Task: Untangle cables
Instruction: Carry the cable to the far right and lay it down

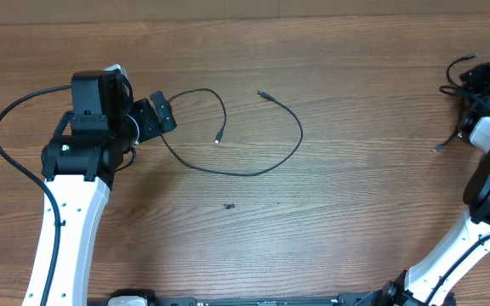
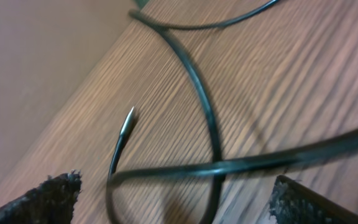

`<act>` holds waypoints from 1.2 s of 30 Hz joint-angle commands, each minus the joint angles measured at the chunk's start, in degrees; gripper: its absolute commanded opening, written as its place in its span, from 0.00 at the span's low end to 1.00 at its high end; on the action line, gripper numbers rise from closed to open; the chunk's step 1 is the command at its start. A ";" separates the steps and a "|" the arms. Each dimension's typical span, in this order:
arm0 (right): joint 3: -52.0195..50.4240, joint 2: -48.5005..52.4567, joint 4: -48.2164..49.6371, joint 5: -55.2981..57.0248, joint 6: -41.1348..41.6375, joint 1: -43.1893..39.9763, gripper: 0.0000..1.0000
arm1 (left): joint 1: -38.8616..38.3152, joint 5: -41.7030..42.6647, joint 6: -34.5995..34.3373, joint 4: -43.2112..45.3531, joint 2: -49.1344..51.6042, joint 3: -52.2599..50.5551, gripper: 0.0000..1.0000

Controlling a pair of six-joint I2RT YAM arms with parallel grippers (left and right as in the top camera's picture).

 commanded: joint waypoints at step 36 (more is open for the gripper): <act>0.26 -13.22 -23.85 -12.72 7.30 0.09 1.00 | -0.02 0.59 1.05 0.02 0.37 1.20 1.00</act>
